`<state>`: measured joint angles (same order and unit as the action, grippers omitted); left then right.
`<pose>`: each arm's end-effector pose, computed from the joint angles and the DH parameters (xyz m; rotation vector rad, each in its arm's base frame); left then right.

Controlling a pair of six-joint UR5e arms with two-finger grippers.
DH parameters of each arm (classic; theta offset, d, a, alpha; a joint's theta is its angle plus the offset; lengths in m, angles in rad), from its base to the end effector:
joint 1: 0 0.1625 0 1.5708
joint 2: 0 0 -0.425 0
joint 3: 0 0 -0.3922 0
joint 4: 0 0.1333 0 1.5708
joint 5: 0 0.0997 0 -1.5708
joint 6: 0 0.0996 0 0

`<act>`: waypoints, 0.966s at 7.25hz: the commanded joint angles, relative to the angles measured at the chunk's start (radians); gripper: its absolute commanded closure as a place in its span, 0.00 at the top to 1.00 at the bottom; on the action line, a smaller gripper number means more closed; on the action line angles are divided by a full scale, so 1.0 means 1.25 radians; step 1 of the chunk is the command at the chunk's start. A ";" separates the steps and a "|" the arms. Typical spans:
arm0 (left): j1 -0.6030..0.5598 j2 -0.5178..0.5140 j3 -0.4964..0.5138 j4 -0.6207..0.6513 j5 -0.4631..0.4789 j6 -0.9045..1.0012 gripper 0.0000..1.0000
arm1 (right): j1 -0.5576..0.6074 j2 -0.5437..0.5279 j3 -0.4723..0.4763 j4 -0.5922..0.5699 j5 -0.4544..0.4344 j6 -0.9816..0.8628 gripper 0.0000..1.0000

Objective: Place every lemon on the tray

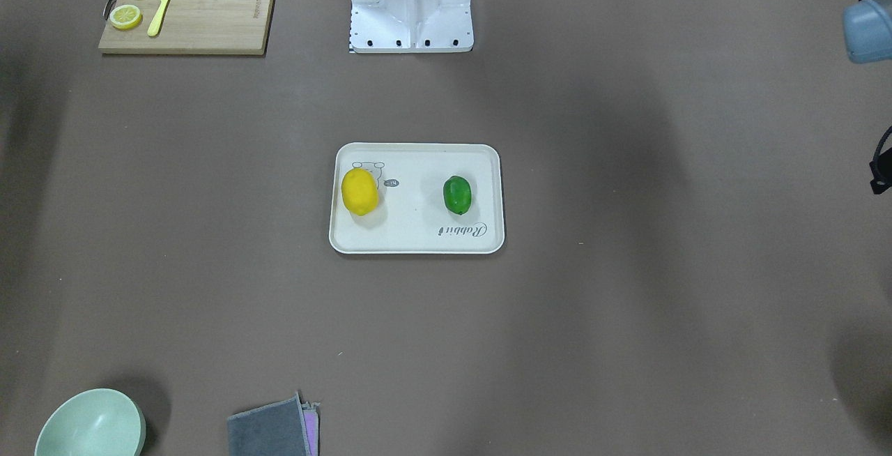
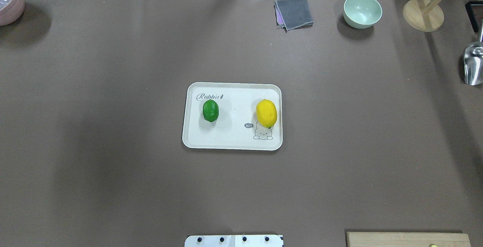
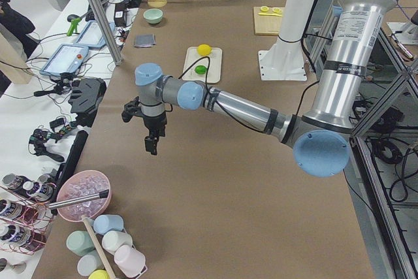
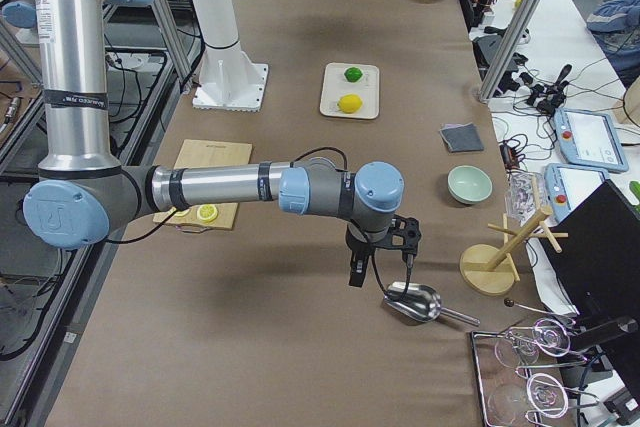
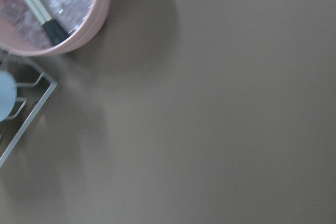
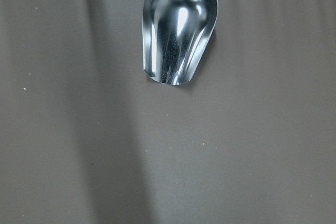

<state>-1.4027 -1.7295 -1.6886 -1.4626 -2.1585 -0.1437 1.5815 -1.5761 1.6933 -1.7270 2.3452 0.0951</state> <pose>0.0162 -0.5619 0.5401 0.0704 0.6046 0.0731 0.0688 -0.4834 0.6167 -0.0697 -0.7725 0.1155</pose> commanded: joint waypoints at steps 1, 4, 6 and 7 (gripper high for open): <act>-0.120 0.102 0.002 -0.013 -0.095 0.062 0.98 | 0.000 -0.001 0.000 0.001 -0.001 0.000 0.99; -0.182 0.126 0.005 -0.013 -0.125 0.059 0.98 | -0.001 0.001 -0.010 0.002 -0.002 -0.006 0.99; -0.176 0.127 0.022 -0.032 -0.124 0.056 0.98 | -0.001 -0.001 -0.008 0.001 0.000 -0.006 0.99; -0.175 0.122 0.074 -0.087 -0.127 0.052 0.98 | -0.001 -0.001 -0.008 0.001 0.000 -0.006 0.99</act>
<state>-1.6232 -1.5730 -1.6505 -1.5135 -2.3147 -0.0731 1.5804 -1.5768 1.6829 -1.7256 2.3448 0.0877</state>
